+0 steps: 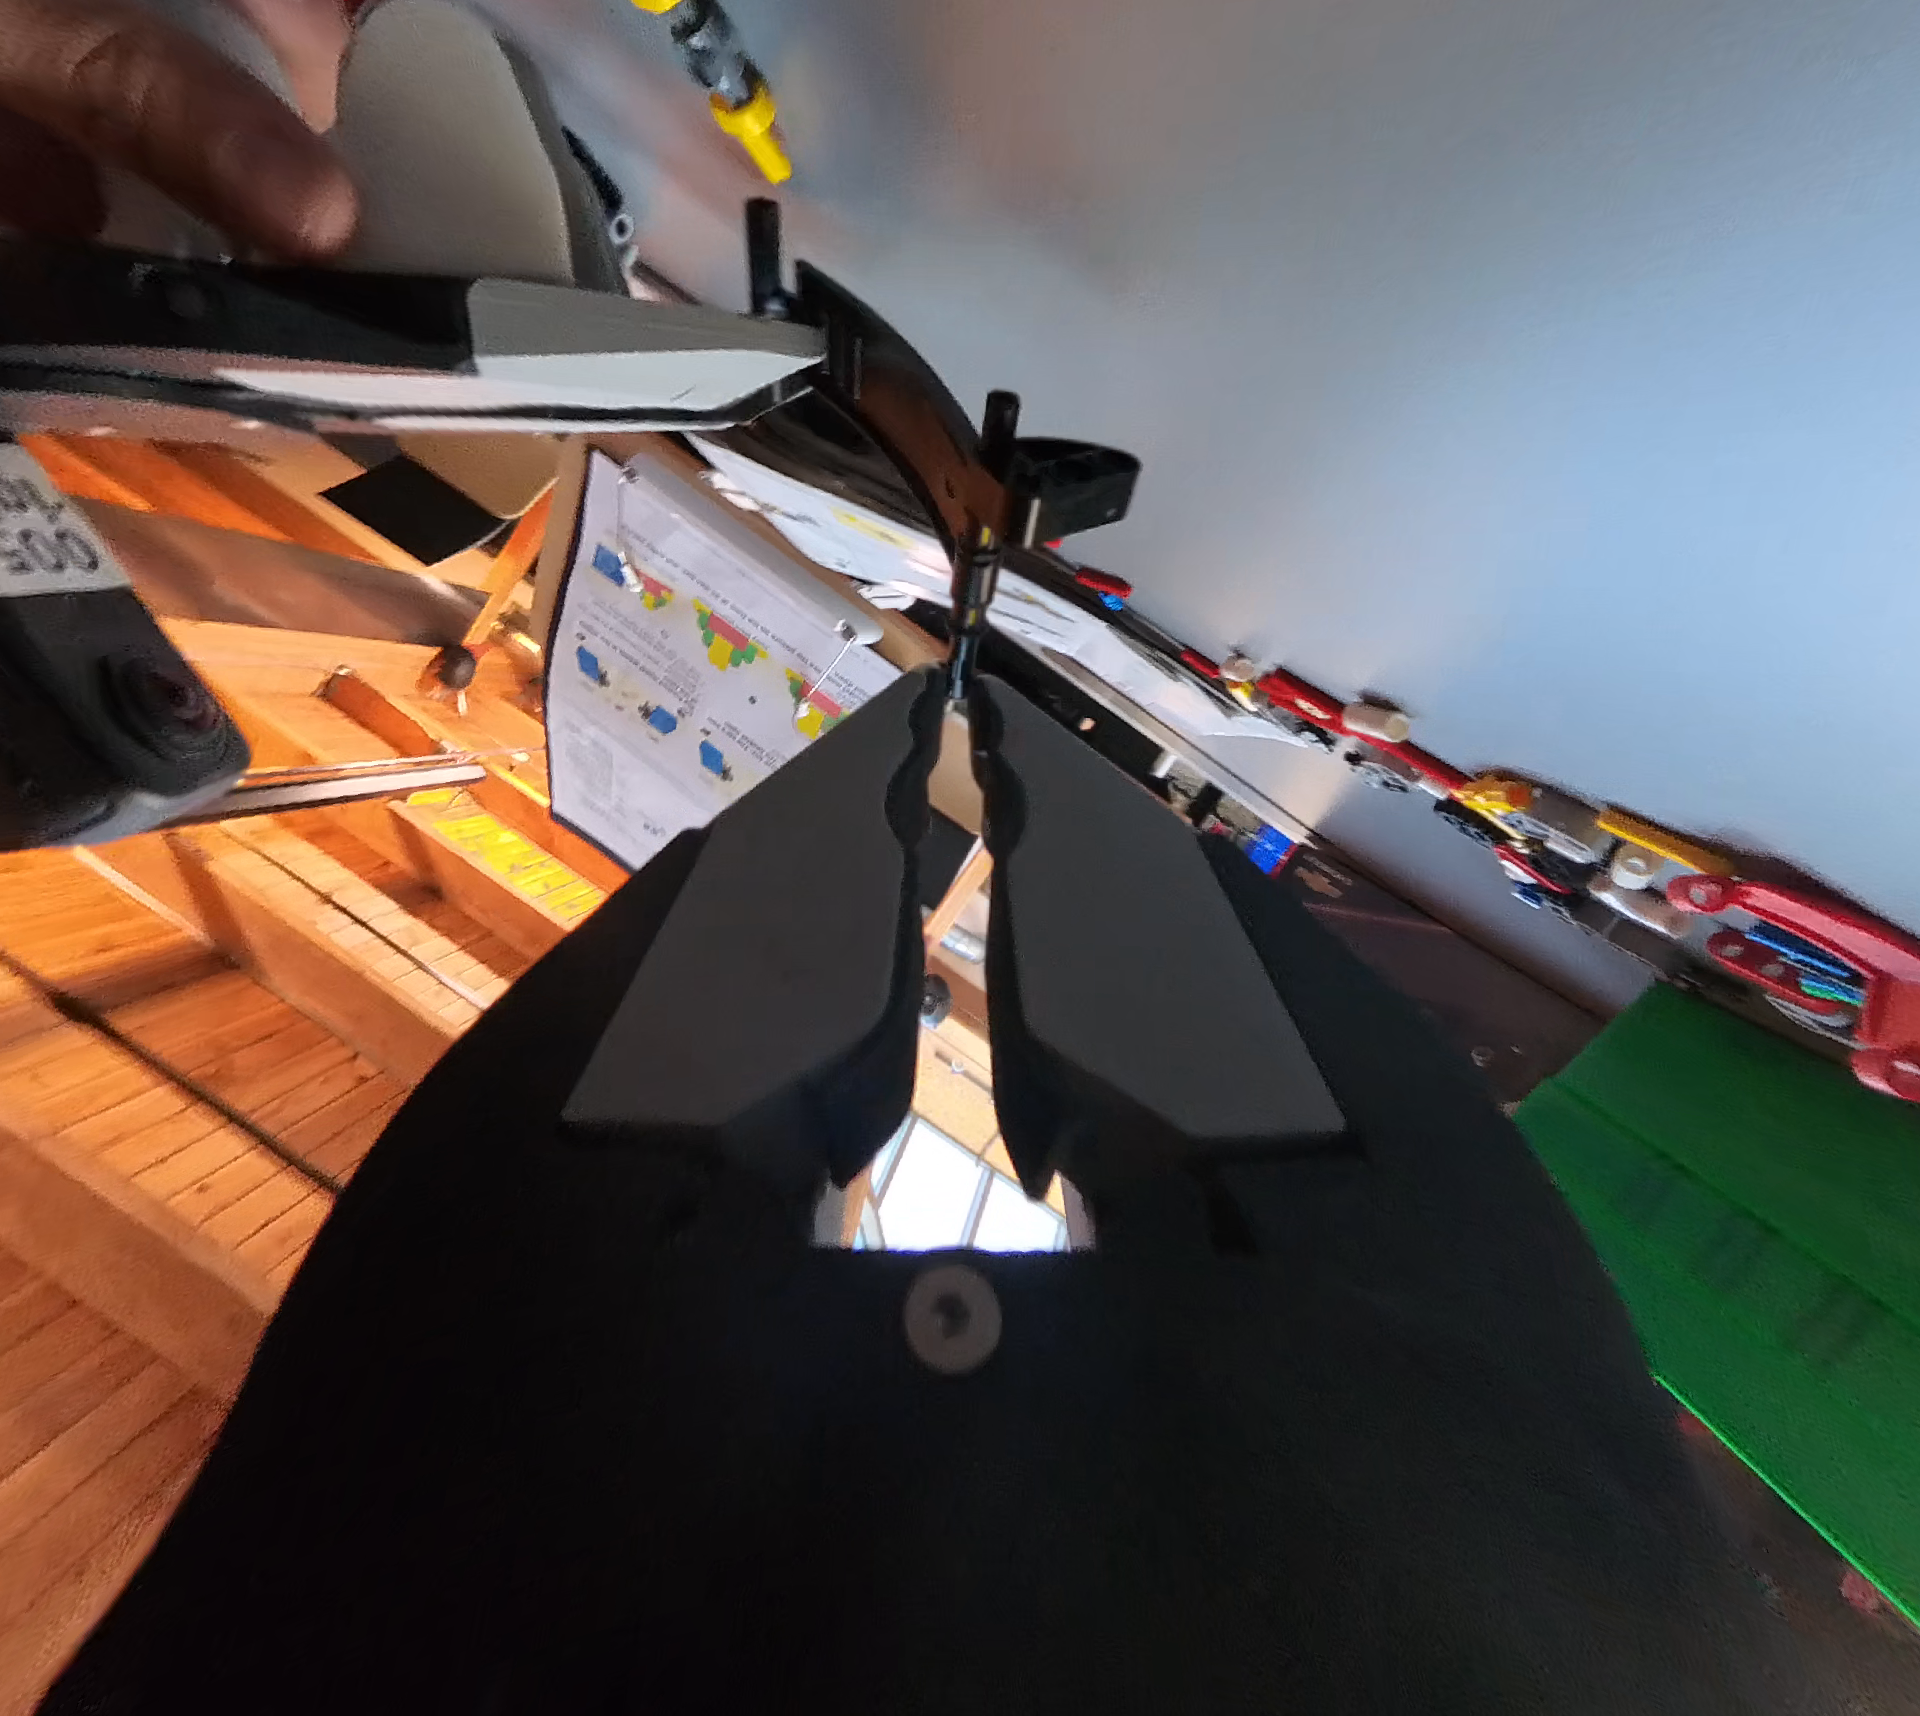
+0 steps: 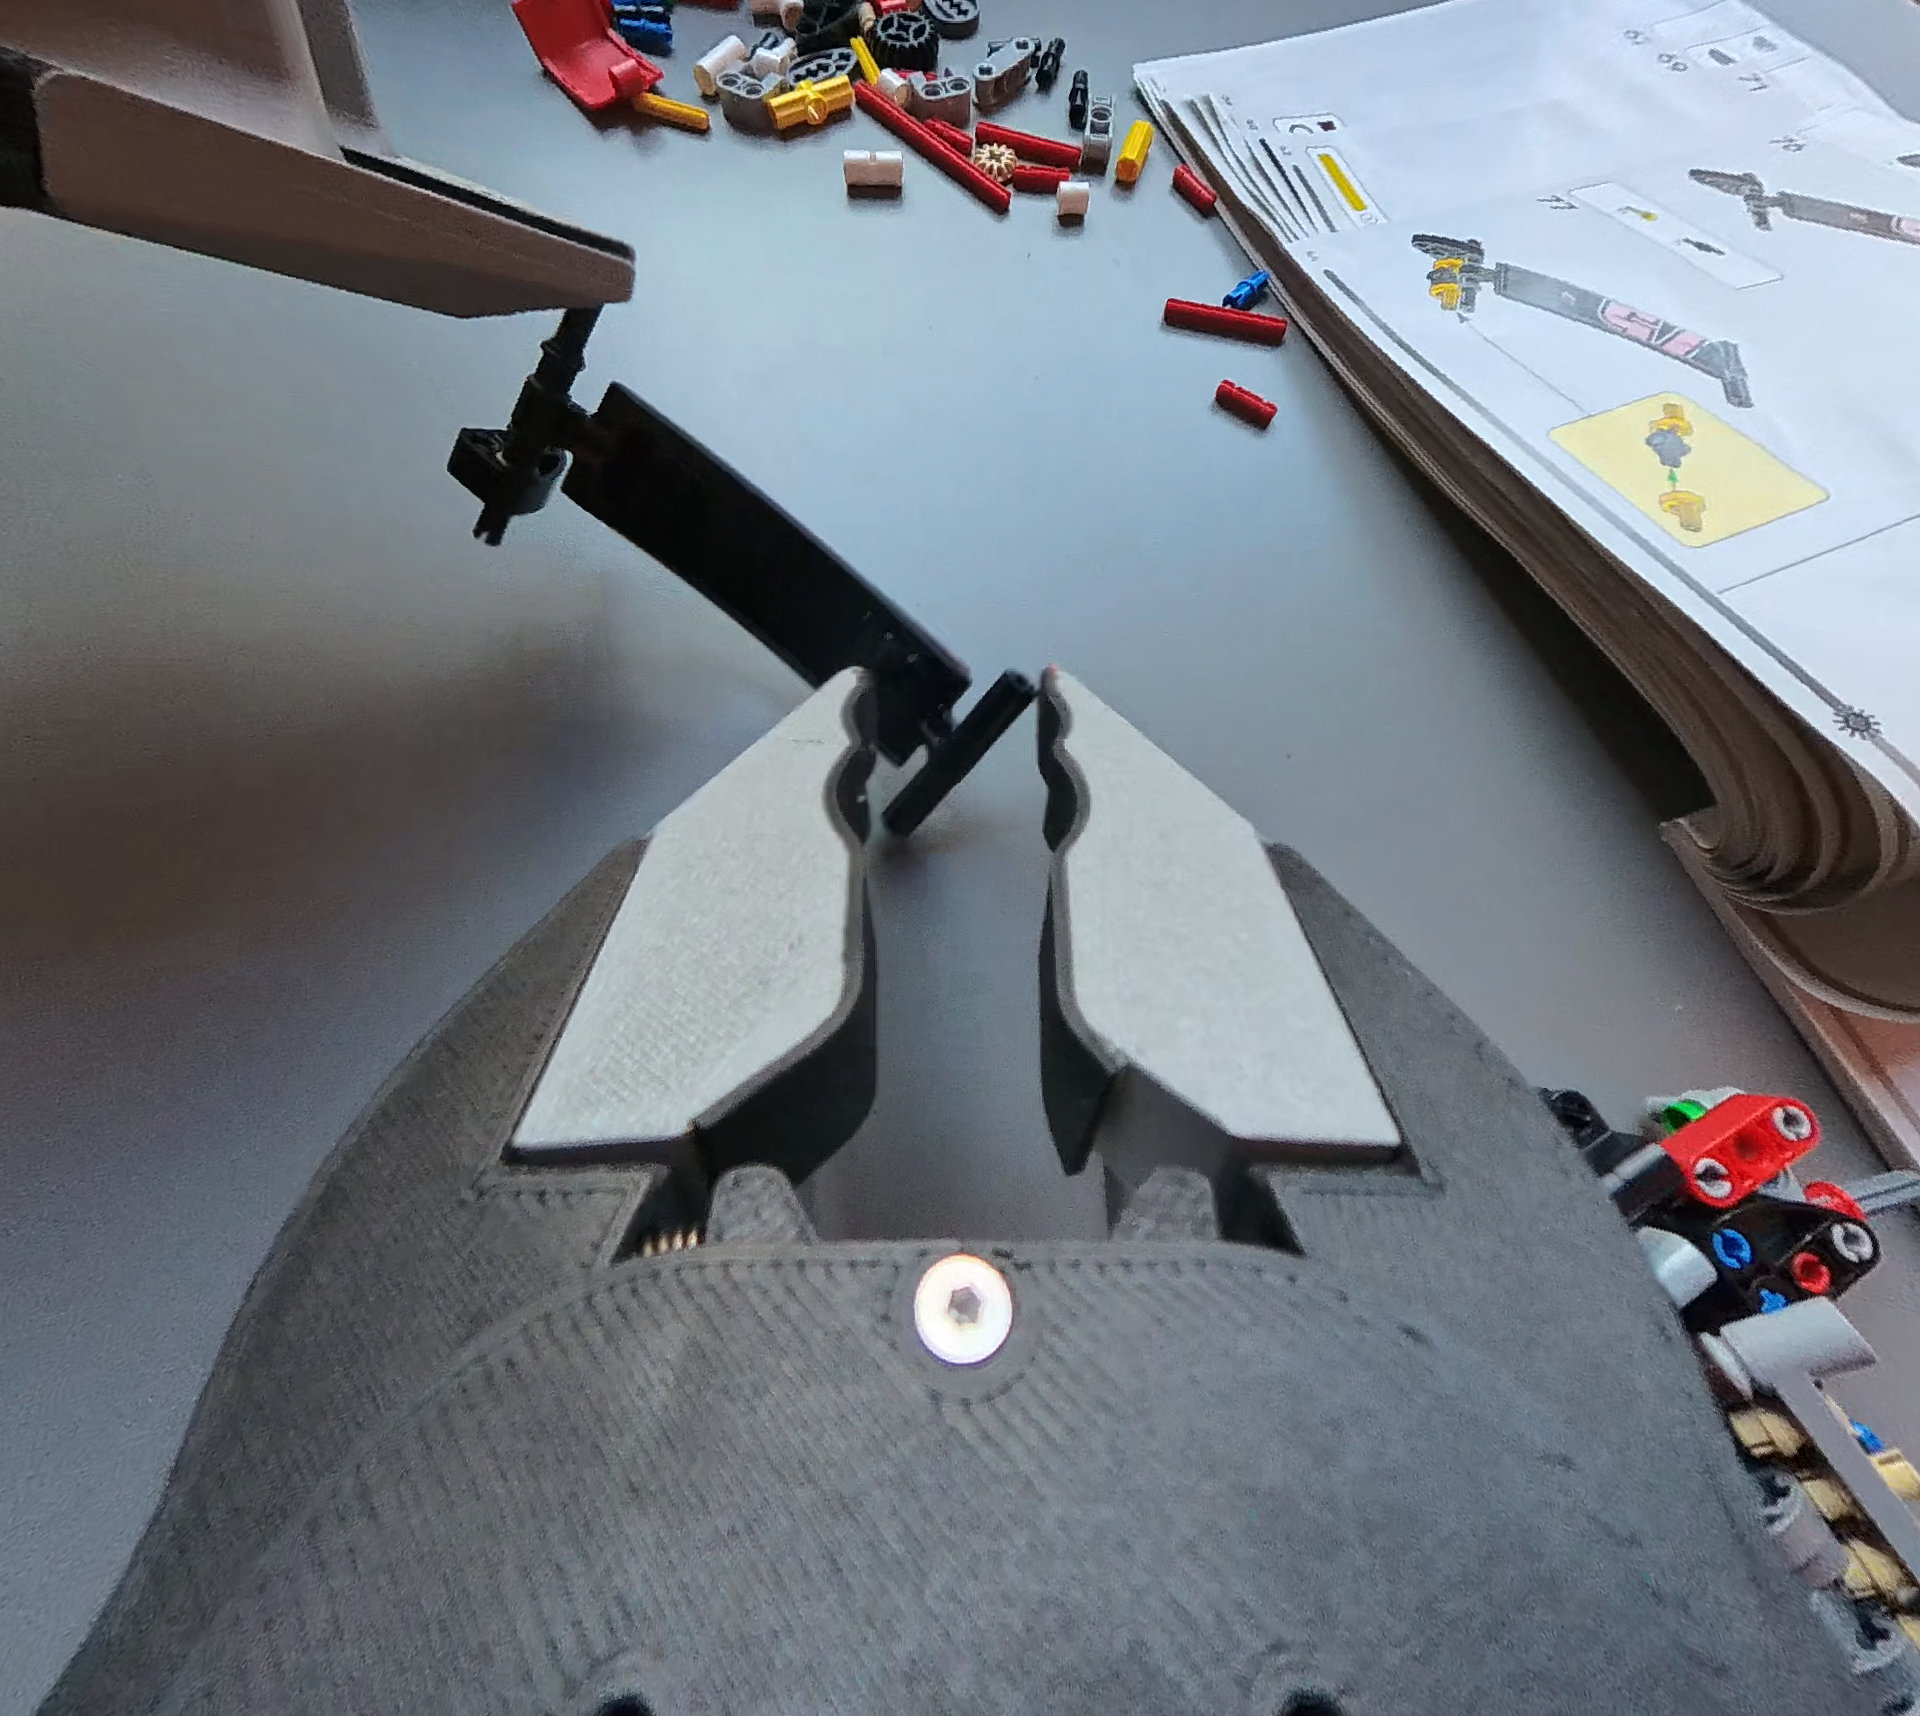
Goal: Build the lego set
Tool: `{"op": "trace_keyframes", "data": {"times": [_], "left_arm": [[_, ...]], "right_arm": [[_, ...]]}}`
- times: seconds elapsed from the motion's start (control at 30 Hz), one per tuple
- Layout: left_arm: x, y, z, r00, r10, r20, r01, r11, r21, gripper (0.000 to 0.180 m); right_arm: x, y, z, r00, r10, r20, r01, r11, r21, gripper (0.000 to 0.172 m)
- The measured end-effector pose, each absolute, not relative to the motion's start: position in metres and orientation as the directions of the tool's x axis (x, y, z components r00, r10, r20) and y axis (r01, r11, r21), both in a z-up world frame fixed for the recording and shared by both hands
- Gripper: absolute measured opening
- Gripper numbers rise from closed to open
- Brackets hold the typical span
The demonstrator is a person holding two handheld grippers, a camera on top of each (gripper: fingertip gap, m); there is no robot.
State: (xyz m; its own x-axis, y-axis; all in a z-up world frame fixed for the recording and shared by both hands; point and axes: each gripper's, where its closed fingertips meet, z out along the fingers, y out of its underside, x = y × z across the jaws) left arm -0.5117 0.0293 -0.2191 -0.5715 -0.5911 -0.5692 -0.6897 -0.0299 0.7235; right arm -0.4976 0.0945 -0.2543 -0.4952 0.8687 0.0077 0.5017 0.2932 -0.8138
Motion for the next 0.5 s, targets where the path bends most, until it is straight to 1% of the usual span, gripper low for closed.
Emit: {"op": "trace_keyframes", "data": {"times": [0.13, 0.17, 0.3, 0.5], "left_arm": [[-0.508, 0.029, -0.212, -0.603, -0.520, -0.605, -0.693, -0.035, 0.720, 0.001], [-0.504, 0.030, -0.209, -0.620, -0.489, -0.614, -0.691, -0.031, 0.722, 0.000], [-0.488, 0.028, -0.200, -0.657, -0.402, -0.638, -0.694, -0.010, 0.720, 0.001], [-0.483, 0.017, -0.202, -0.691, -0.379, -0.616, -0.674, 0.029, 0.738, 0.000]], "right_arm": [[-0.496, 0.093, -0.253, -0.508, 0.859, -0.056, 0.518, 0.253, -0.817, 0.046], [-0.496, 0.093, -0.253, -0.512, 0.856, -0.068, 0.523, 0.248, -0.816, 0.048], [-0.494, 0.086, -0.246, -0.543, 0.835, -0.086, 0.490, 0.232, -0.840, 0.044], [-0.487, 0.076, -0.244, -0.606, 0.781, -0.150, 0.494, 0.221, -0.841, 0.053]]}}
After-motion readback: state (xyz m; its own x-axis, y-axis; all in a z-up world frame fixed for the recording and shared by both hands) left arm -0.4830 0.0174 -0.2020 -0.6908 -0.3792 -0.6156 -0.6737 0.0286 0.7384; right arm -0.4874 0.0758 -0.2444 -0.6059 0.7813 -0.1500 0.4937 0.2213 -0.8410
